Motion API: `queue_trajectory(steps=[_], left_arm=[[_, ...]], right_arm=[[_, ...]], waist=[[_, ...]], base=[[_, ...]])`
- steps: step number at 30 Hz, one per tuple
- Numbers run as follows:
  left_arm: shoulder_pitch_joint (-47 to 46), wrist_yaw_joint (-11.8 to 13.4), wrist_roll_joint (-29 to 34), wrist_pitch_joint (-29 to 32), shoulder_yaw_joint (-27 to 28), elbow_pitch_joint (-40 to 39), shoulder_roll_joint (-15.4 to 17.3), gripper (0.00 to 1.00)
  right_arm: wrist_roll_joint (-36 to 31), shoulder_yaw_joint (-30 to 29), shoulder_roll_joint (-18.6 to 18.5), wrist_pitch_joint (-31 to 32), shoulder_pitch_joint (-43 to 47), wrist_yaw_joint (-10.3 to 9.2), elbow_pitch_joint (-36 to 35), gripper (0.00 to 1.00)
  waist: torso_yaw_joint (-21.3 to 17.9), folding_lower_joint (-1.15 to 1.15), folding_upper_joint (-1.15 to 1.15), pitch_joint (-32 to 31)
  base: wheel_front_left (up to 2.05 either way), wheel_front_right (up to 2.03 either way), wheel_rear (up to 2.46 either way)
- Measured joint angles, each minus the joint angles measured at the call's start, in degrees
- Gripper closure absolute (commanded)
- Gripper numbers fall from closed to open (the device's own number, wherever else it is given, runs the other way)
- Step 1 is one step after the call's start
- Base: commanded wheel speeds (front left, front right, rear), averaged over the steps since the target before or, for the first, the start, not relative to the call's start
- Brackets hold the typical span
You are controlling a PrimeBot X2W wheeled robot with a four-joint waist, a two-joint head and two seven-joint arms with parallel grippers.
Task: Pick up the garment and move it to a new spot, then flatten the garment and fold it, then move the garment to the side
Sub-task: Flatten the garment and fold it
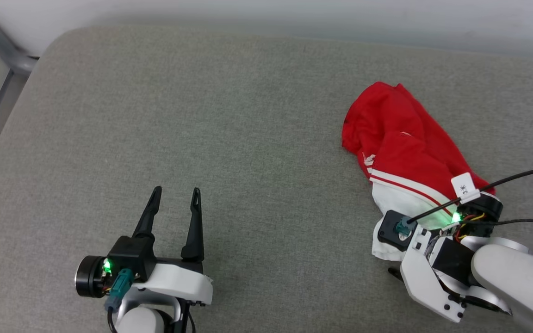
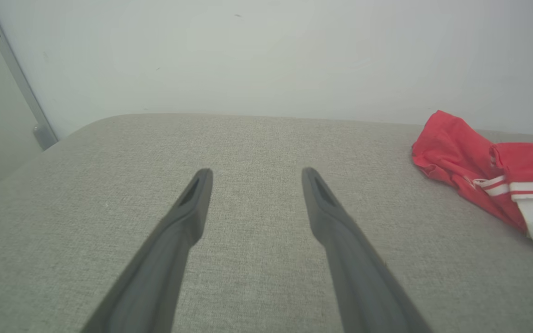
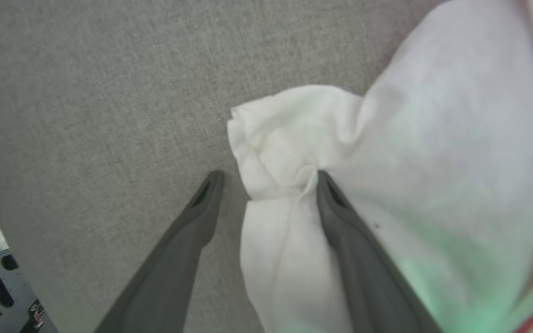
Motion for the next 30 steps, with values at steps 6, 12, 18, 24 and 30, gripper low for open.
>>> queue_trajectory(steps=[6, 12, 18, 24, 30], left_arm=[[-1.1, 0.5, -0.6, 0.0, -1.0, 0.2, 0.0, 0.0], [-1.1, 0.8, -0.6, 0.0, -0.7, 0.9, 0.0, 0.0], [-0.7, 0.7, -0.5, 0.0, -0.7, 1.3, 0.0, 0.0], [0.7, 0.5, -0.1, 0.0, 0.3, 1.5, 0.0, 0.0], [2.6, 0.3, -0.1, 0.0, 1.5, 1.4, 0.0, 0.0]], right_arm=[[0.5, 0.1, 1.1, 0.0, 0.4, -0.03, 3.8, 0.0], [-0.1, 0.3, 2.4, -2.5, 1.0, -0.13, 4.0, 1.0], [0.5, 1.1, 3.9, -10.2, 0.8, -0.1, 3.4, 1.0], [0.9, -2.3, 4.8, -18.7, -0.2, -0.02, 0.0, 1.0], [1.0, -12.6, 4.9, -25.5, 1.8, -0.02, -3.6, 1.0]], waist=[[1.9, 0.0, 0.0, 2.3], [1.6, 0.0, 0.0, 1.7], [0.2, 0.0, 0.0, -0.8], [-1.3, 0.0, 0.0, -3.3], [-3.1, 0.0, 0.0, -5.4]], base=[[0.0, 0.0, 0.0], [0.0, 0.0, 0.0], [0.0, 0.0, 0.0], [0.0, 0.0, 0.0], [0.0, 0.0, 0.0]])
